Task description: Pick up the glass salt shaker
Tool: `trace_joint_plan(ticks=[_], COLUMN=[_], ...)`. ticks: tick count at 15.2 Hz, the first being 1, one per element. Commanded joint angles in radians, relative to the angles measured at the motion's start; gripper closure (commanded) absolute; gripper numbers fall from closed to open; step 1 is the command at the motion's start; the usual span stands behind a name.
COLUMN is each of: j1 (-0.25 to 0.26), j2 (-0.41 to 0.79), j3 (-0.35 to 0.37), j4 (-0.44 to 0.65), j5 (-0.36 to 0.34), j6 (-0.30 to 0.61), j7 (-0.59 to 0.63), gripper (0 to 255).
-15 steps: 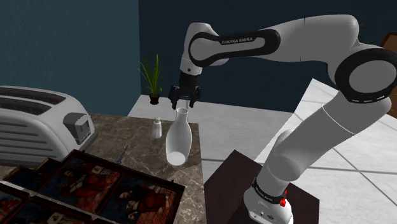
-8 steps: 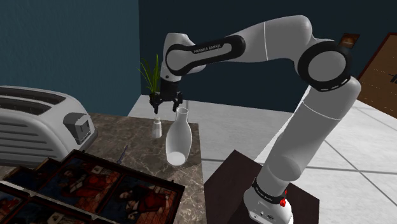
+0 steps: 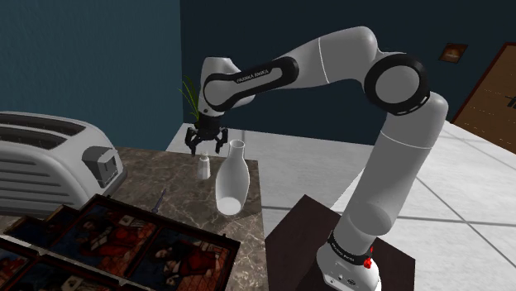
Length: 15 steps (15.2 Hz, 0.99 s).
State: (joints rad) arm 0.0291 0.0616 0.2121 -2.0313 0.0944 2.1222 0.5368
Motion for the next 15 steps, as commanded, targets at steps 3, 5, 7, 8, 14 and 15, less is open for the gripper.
trace_joint_plan(ticks=[3, 5, 7, 8, 14, 15], j1=[0.002, 0.002, 0.002, 0.002, 0.002, 0.002], j2=[0.018, 0.019, 0.019, 0.019, 0.018, 0.013], j3=[0.001, 0.001, 0.001, 0.001, 0.001, 0.001], j4=[-0.026, -0.025, -0.024, -0.024, -0.026, -0.018], j5=[-0.002, -0.002, -0.002, -0.002, -0.002, -0.001], j6=[0.044, 0.044, 0.044, 0.044, 0.044, 0.032], j7=[0.001, 0.001, 0.001, 0.000, 0.001, 0.001], gripper=[0, 255, 255, 255, 255, 255])
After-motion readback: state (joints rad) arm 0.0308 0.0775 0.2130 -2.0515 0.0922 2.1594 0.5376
